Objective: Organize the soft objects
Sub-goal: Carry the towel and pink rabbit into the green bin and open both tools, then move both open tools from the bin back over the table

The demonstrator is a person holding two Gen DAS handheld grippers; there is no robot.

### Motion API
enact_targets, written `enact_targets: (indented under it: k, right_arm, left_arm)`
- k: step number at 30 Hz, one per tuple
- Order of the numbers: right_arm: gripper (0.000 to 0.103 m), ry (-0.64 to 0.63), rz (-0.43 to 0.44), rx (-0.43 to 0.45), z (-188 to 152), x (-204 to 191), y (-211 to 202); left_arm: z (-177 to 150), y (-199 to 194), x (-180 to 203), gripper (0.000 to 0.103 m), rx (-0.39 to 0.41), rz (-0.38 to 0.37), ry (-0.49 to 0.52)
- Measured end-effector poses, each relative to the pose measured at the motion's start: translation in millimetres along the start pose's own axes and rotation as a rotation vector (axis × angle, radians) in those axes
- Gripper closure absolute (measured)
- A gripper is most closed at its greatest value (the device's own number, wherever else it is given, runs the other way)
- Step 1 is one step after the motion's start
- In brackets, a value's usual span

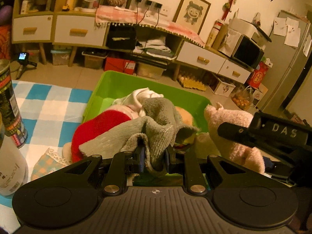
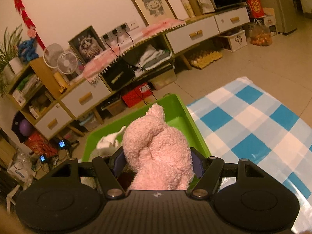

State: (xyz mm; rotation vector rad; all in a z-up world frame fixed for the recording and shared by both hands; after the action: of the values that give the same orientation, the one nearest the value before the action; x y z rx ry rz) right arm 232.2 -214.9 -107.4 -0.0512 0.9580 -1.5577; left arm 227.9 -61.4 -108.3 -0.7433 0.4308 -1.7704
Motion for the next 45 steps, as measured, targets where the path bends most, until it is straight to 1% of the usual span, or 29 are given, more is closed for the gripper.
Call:
enact_targets:
  k: [3, 7, 11, 14, 20, 22, 25, 26, 28, 30, 32, 36, 39, 45]
  right_arm:
    - [0.053, -0.009, -0.016, -0.016, -4.9, 2.8, 6.3]
    - [0.053, -0.008, -0.019, -0.014, -5.2, 3.4, 6.4]
    - [0.052, -0.013, -0.018, -0.015, -4.6, 2.6, 5.5]
    - [0.052, 0.001, -0.012, -0.017, -1.9, 2.8, 3.7]
    - [0.052, 0.043, 0.015, -0.01, 3.9, 5.4, -1.0]
    - [0.051, 0.058, 0.026, -0.005, 6.1, 5.5, -3.9]
    - [0.047, 0.065, 0.043, 0.003, 8.2, 3.5, -8.7]
    - [0.047, 0.063, 0.046, 0.005, 8.6, 2.3, -10.2]
    - [0.046, 0.056, 0.05, 0.009, 9.8, 1.3, -13.8]
    - [0.045, 0.055, 0.051, 0.01, 11.0, 0.7, -17.1]
    - [0.04, 0.062, 0.05, 0.013, 11.3, 1.4, -20.5]
    - [0.039, 0.078, 0.048, 0.007, 12.4, 4.7, -27.3]
    - [0.039, 0.079, 0.037, 0.001, 12.0, 8.3, -32.6]
    - [0.038, 0.037, 0.023, -0.015, 7.4, 9.3, -43.2]
  left_arm:
    - [-0.7, 2.6, 0.1, 0.083, -0.008, 0.003, 0.004]
    - [-0.9, 3.0, 0.4, 0.081, -0.009, 0.009, 0.017]
    - [0.2, 1.1, 1.2, 0.079, -0.001, 0.001, 0.004]
    - [1.3, -0.4, 2.3, 0.075, 0.005, -0.001, 0.006]
    - [3.0, -7.6, 6.1, 0.056, 0.028, 0.011, 0.035]
    - [4.3, -11.2, 6.9, 0.044, 0.04, 0.018, 0.048]
    - [6.6, -17.2, 6.8, 0.034, 0.058, 0.021, 0.056]
    - [7.3, -19.4, 6.8, 0.032, 0.062, 0.02, 0.056]
    - [8.2, -24.3, 6.6, 0.024, 0.072, 0.017, 0.053]
    - [8.5, -28.9, 6.6, 0.022, 0.076, 0.015, 0.053]
    - [8.7, -33.4, 7.0, 0.021, 0.077, 0.016, 0.059]
    - [8.4, -43.4, 6.1, 0.014, 0.082, 0.019, 0.068]
    - [8.7, -51.0, 4.6, 0.011, 0.089, 0.021, 0.07]
    - [7.6, -65.8, -1.1, 0.006, 0.11, 0.047, 0.105]
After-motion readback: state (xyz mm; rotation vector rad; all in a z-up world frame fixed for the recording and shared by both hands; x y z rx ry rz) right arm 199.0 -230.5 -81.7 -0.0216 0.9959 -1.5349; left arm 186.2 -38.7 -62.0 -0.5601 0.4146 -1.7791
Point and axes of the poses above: each gripper's, at about its wrist camera, not at the fingertips, and y roughly the way its jaws point, x to its right, z to its top, the point moved 7 cm from there along y, roughly the way its jaws point, and after that the axes turned 3 degrees about y, right-handed, at the moved point
